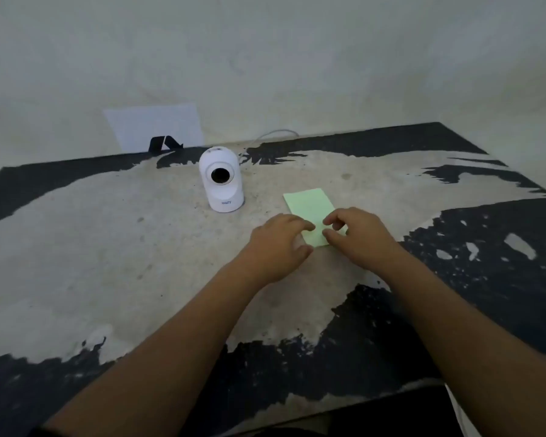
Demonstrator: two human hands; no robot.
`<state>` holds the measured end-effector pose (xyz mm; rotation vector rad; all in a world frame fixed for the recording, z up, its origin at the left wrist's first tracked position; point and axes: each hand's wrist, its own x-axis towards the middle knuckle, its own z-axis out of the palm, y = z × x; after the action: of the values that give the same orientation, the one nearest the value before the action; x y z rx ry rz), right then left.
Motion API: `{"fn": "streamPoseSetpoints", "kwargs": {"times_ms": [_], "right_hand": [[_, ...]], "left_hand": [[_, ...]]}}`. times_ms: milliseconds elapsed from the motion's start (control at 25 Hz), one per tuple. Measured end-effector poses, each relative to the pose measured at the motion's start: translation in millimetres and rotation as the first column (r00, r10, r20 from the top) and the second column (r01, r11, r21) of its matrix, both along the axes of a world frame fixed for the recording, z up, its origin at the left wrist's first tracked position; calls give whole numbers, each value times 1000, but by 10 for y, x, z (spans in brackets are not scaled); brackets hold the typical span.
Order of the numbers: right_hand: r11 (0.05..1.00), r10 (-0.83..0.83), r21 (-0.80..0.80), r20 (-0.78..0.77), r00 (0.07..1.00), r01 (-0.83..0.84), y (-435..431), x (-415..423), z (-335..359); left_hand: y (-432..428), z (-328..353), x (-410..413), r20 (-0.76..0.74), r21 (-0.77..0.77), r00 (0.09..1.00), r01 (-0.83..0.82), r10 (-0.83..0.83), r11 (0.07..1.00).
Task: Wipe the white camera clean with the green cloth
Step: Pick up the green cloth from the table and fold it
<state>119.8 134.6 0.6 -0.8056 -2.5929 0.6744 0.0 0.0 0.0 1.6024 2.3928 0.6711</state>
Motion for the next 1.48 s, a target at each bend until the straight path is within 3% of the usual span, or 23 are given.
{"fn": "streamPoseSetpoints", "kwargs": {"times_ms": [160,360,440,560,640,720,800,880,1000,1160,1240,1360,1480], "right_hand": [[1000,-14,-4,43,999,15,-17,146,-18],[999,-20,-46,55,998,23,37,231,-47],[998,-1,-57,84,996,5,-20,219,-35],[998,24,63,91,996,-30,-105,151,16],[995,45,85,-2,999,-45,-165,103,113],[995,69,-62,-185,980,-82,-242,92,240],[935,62,-308,-342,938,-174,-381,114,389],[844,71,-463,-401,913,-270,-528,114,513],[714,85,-595,-448,890,-368,-745,62,585],[411,-16,-776,-531,847,-479,-958,-32,492],[312,25,-816,-505,862,-487,-1063,-74,395],[279,10,-832,-497,867,-480,-1157,-166,361],[269,-101,-860,-473,875,-433,-1128,-288,390]], "left_hand": [[175,-118,85,-123,-133,989,-100,84,986],[278,-143,70,-162,23,974,-154,156,988],[257,-65,71,-61,80,982,-171,176,982],[120,140,84,162,223,974,-190,156,956],[-40,298,76,257,284,962,-163,89,945],[-241,429,93,342,309,938,-167,54,936],[-471,541,147,509,333,861,-204,7,921],[-668,599,196,620,369,782,-215,-67,904],[-816,609,206,628,429,778,-337,-9,838],[-945,704,213,725,464,685,-565,74,682],[-1018,765,197,747,458,658,-612,94,645],[-1101,750,126,835,370,546,-649,68,665],[-1159,595,52,880,233,469,-567,77,790]]}}
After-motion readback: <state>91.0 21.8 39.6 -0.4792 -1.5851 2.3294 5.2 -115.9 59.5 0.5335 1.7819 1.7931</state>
